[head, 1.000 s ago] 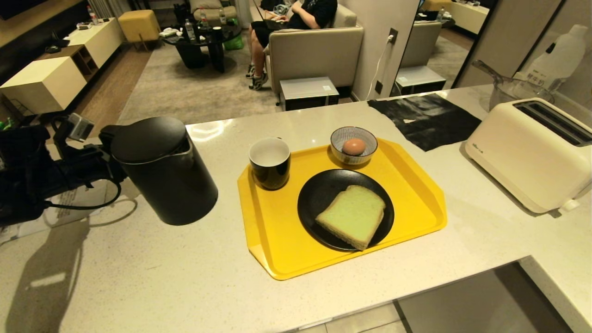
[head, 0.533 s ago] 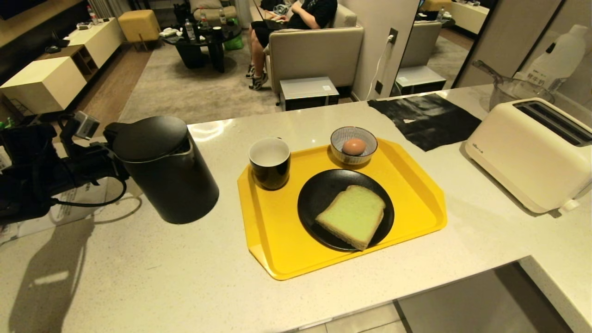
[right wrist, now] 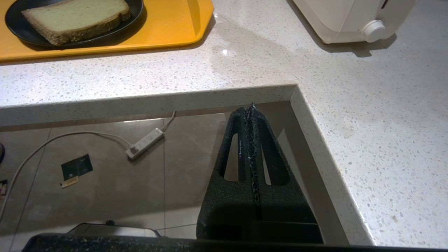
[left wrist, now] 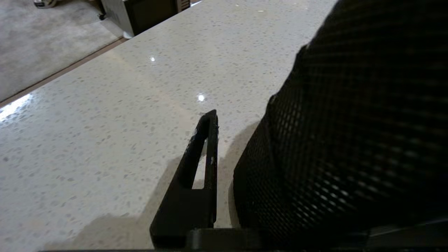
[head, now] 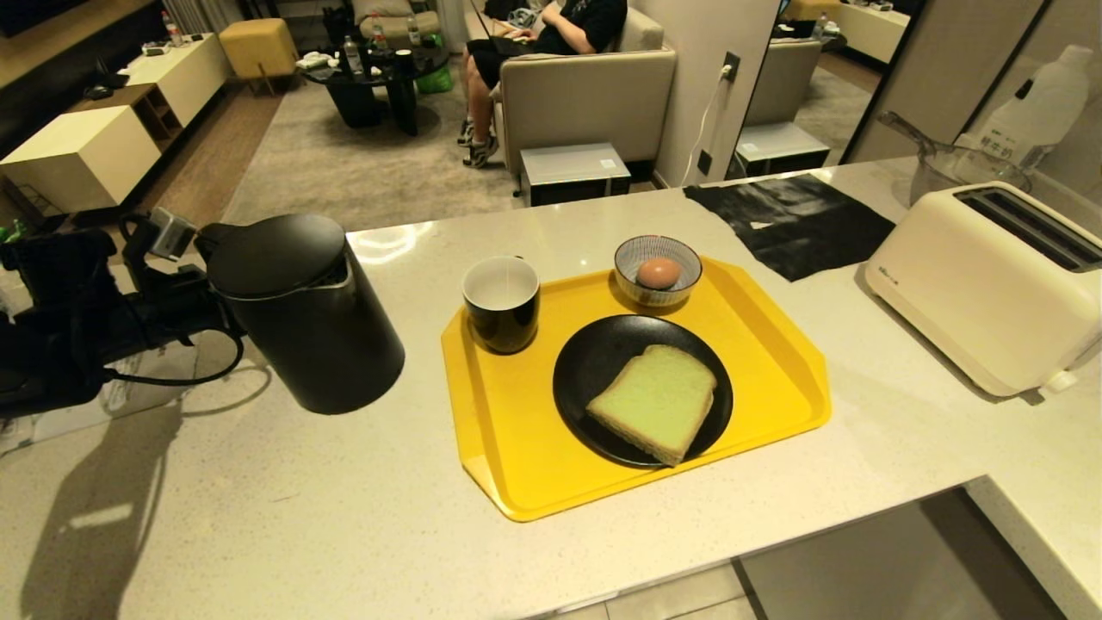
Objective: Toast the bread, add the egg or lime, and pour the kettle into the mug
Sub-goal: Pick up the kettle
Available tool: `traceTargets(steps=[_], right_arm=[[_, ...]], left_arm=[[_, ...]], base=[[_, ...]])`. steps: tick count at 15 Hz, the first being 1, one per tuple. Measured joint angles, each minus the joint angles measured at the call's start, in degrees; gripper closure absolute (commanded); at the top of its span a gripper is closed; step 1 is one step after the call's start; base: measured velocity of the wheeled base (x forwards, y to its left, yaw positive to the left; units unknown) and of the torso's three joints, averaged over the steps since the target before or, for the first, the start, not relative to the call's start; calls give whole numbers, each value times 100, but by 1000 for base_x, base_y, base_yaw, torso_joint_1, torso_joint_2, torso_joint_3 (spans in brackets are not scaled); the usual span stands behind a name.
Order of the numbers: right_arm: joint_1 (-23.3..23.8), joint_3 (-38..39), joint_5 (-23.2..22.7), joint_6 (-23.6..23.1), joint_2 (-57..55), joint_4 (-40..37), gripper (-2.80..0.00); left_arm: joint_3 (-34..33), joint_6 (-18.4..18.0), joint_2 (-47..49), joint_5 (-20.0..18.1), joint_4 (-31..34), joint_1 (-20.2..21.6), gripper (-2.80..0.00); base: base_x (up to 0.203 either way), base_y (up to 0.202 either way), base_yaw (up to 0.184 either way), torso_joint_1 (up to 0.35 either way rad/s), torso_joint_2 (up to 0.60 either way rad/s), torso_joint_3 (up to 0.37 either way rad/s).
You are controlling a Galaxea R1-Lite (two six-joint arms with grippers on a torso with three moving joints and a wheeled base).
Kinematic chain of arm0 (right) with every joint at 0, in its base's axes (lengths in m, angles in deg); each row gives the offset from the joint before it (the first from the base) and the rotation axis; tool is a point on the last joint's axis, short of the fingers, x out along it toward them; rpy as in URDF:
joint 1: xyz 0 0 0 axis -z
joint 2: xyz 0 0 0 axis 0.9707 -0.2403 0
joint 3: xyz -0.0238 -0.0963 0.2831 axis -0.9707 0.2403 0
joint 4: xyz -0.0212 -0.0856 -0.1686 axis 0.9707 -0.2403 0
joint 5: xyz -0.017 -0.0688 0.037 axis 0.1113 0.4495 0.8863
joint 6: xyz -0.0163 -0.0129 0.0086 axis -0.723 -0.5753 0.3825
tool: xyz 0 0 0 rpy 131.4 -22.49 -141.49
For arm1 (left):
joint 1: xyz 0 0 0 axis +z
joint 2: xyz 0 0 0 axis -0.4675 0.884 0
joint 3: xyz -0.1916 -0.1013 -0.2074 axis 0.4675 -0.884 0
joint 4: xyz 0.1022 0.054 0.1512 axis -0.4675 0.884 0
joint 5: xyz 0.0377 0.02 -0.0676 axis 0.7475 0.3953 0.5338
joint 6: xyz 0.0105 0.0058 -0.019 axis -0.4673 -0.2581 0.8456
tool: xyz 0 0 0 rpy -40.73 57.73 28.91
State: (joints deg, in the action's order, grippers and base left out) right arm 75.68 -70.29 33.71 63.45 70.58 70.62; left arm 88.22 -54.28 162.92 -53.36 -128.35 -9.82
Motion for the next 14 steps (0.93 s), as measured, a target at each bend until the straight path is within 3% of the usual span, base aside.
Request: traceTargets(steps=[6, 9, 14], right_arm=[[0, 0, -2, 4, 0, -2, 0], [0, 0, -2, 2, 0, -1, 0], [0, 0, 0, 2, 0, -2, 0]], left_arm=[[5, 47, -4, 11, -2, -1, 0], [211, 558, -9, 171, -8, -61, 0], [568, 1428, 15, 883, -748, -437, 0]], base=[[0, 0, 0, 0, 0, 0], [0, 0, 0, 0, 0, 0], [0, 0, 0, 0, 0, 0]])
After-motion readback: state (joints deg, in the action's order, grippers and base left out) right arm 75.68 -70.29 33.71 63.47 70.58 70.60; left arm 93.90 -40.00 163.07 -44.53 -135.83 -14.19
